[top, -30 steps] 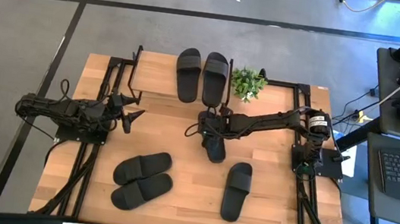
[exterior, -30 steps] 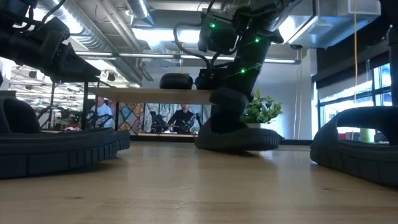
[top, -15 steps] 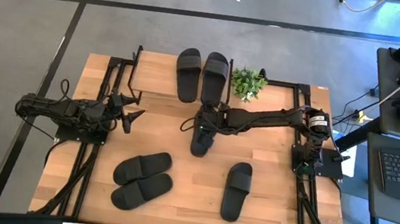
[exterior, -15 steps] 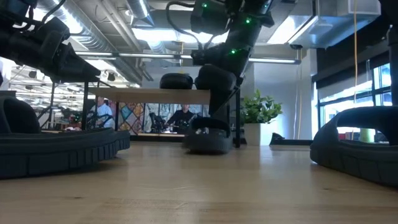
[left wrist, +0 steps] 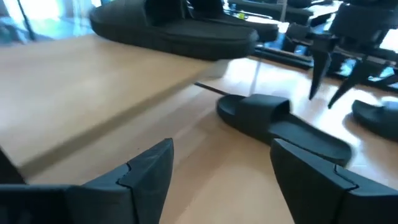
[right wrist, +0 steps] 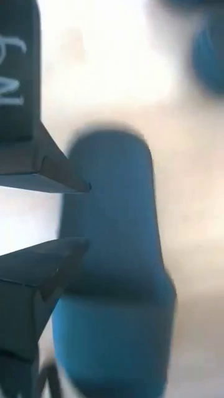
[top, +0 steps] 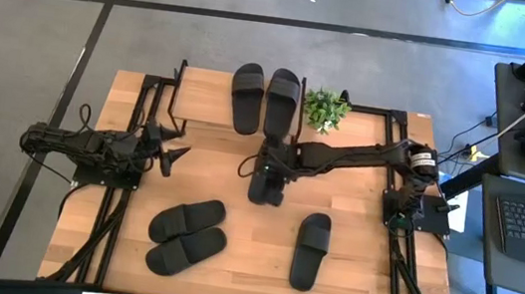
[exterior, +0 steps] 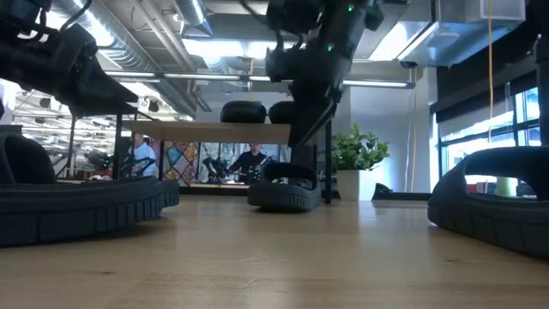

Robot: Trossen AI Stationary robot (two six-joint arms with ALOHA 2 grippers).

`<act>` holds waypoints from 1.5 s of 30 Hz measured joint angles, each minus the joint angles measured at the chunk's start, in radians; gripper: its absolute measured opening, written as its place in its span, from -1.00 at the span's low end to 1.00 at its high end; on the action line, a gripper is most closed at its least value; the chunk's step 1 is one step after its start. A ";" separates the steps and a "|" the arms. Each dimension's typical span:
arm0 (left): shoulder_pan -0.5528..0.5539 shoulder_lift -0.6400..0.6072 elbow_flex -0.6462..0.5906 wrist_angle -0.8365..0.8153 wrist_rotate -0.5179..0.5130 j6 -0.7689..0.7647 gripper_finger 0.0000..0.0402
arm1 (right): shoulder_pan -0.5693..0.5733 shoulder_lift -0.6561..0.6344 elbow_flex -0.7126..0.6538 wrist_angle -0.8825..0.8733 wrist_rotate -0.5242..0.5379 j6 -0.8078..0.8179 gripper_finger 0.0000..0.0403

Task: Pick and place slides into the shelf
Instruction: Put the black slide under the shelf

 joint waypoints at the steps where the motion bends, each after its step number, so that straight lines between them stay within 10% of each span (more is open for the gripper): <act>1: 0.000 0.000 0.000 0.000 0.019 -0.026 0.29 | 0.006 -0.003 0.000 -0.002 -0.024 0.000 -0.37; 14: -0.010 0.085 0.000 0.222 0.247 -0.059 0.29 | 0.089 -0.248 -0.056 -0.087 0.084 -0.058 -0.37; 25: -0.108 0.509 0.015 0.639 0.241 0.071 0.28 | 0.078 -0.619 -0.445 0.113 0.088 -0.021 -0.37; 45: -0.213 1.427 0.687 0.417 0.281 0.067 0.25 | -0.014 -1.006 -0.613 -0.036 0.024 -0.061 -0.37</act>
